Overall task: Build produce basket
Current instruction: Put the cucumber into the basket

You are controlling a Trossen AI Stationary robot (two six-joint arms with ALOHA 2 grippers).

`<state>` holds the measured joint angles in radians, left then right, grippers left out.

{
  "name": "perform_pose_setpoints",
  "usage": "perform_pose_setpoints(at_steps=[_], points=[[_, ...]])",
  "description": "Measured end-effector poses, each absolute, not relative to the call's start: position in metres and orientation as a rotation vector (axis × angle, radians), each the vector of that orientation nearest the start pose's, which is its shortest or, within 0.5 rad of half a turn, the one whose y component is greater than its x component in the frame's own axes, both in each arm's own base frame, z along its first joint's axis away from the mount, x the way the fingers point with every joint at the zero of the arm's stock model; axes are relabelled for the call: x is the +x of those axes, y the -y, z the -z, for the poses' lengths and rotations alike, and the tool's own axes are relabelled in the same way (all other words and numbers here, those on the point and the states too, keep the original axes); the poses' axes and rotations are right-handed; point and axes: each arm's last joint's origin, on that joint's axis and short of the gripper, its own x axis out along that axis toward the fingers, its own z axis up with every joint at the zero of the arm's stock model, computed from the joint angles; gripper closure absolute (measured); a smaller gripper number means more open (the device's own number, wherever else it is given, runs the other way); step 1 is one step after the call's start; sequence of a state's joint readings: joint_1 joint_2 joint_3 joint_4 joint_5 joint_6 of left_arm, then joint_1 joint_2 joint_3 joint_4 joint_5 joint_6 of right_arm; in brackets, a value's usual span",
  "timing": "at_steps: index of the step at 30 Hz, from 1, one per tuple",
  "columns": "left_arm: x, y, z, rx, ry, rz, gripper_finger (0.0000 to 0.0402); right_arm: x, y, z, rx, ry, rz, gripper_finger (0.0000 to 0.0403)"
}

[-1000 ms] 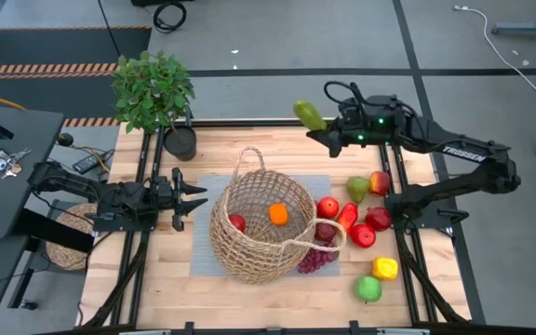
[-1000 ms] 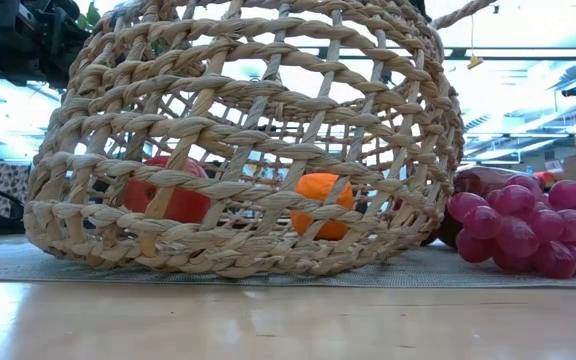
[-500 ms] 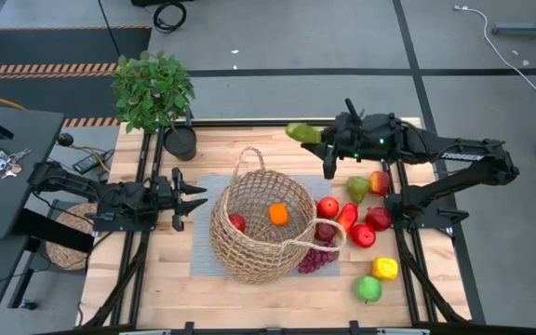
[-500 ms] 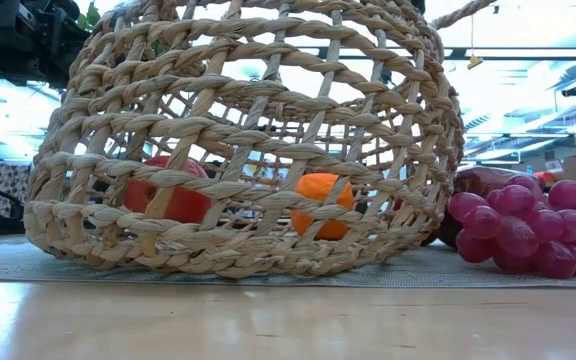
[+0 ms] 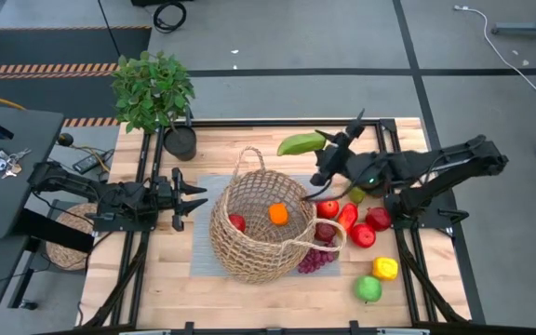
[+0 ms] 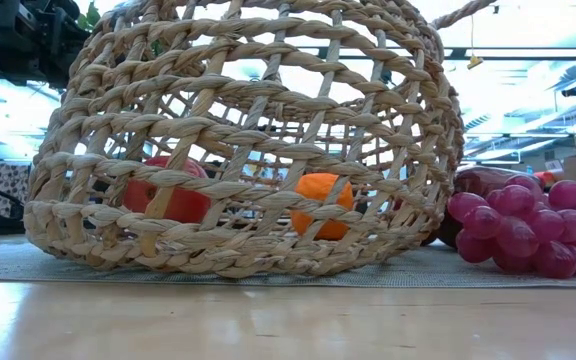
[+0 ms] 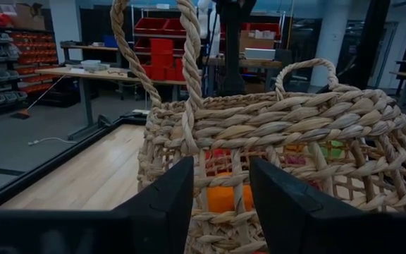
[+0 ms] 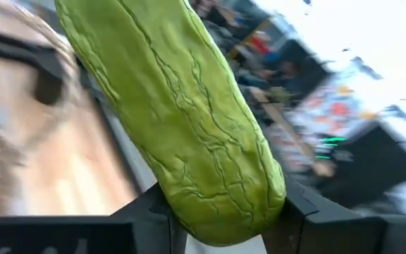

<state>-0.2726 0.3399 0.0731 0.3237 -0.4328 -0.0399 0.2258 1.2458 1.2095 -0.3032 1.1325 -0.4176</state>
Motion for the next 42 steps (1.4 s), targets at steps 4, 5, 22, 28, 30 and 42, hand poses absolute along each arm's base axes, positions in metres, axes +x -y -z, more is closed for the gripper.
perform_pose_setpoints(at_steps=[4, 5, 22, 28, 30, 42], points=[[0.116, 0.020, -0.190, -0.059, 0.056, -0.160, 0.0251, 0.276, -0.041, -0.369, -0.751, -0.536, 0.972, 0.0264], [0.116, 0.020, -0.190, -0.059, 0.057, -0.160, 0.0251, 0.280, -0.043, -0.366, -0.792, -0.563, 0.996, 0.0264], [0.116, 0.020, -0.190, -0.059, 0.057, -0.160, 0.0253, 0.304, -0.062, -0.345, -1.013, -0.692, 0.973, 0.0264], [0.116, 0.020, -0.190, -0.059, 0.057, -0.160, 0.0257, 0.299, -0.062, -0.353, -0.929, -0.594, 0.883, 0.0264], [0.116, 0.020, -0.190, -0.059, 0.057, -0.160, 0.0255, 0.298, -0.062, -0.355, -0.872, -0.538, 0.820, 0.0264], [0.116, 0.020, -0.190, -0.059, 0.057, -0.160, 0.0257, 0.289, -0.042, -0.362, -0.386, -0.356, 0.292, 0.0264]])
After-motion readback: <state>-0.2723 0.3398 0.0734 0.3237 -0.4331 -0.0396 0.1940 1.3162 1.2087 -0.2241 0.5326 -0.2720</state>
